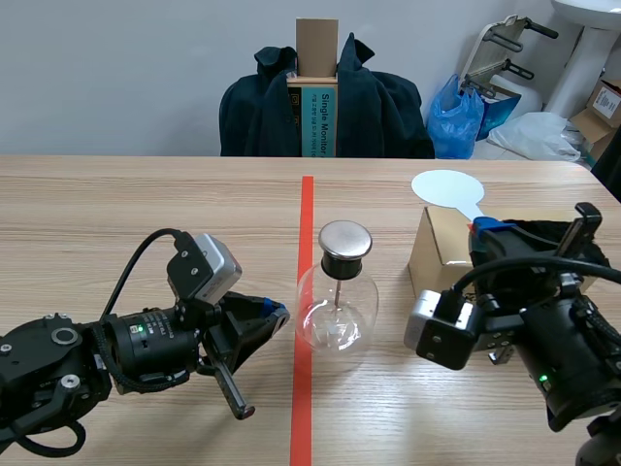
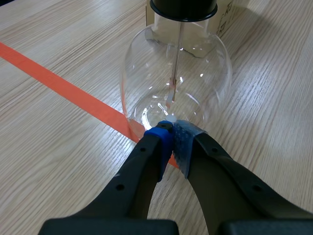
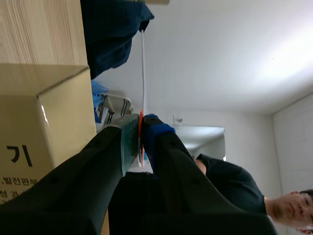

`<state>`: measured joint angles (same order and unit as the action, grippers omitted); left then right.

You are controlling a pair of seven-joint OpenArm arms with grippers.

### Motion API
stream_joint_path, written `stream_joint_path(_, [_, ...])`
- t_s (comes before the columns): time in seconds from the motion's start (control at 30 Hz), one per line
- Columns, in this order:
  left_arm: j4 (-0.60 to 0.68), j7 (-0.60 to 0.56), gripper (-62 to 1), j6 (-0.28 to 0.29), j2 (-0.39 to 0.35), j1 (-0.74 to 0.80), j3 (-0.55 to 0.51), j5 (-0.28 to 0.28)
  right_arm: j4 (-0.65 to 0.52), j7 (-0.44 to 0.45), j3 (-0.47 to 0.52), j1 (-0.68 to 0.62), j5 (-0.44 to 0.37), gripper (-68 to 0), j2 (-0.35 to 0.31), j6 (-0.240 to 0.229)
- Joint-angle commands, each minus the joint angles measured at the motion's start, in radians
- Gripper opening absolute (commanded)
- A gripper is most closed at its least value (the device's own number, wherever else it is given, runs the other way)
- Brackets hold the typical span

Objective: Do the electroscope experiment.
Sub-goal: 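Move the plate toward and away from the electroscope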

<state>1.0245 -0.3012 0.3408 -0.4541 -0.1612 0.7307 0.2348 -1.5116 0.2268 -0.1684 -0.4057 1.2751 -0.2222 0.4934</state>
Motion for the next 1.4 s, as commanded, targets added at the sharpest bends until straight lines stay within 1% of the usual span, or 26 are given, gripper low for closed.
stream_joint_path(0.0, [0.015,-0.017,-59.1,0.001,0.007,-0.008,-0.009,0.007,-0.017,0.029,0.006,0.004,-0.002,-66.8,-0.007,0.011])
stream_joint_path(0.3, [0.015,-0.017,-59.1,0.001,0.007,-0.008,-0.009,0.007,-0.017,0.222,0.006,0.004,-0.002,-66.8,-0.007,0.011])
stream_joint_path(0.53, [0.015,-0.017,-59.1,0.001,0.007,-0.008,-0.009,0.007,-0.017,0.321,0.006,0.004,-0.002,-66.8,-0.007,0.011])
stream_joint_path(0.73, [0.015,-0.017,-59.1,0.001,0.007,-0.008,-0.009,0.007,-0.017,0.365,0.006,0.004,-0.002,-66.8,-0.007,0.012])
stream_joint_path(0.93, [0.015,-0.017,-59.1,0.001,0.007,-0.008,-0.009,0.007,-0.017,0.387,0.006,0.004,-0.002,-66.8,-0.007,0.012])
stream_joint_path(1.37, [0.015,-0.017,-59.1,0.001,0.008,-0.008,-0.009,0.007,-0.017,0.395,0.006,0.004,-0.002,-66.8,-0.007,0.012])
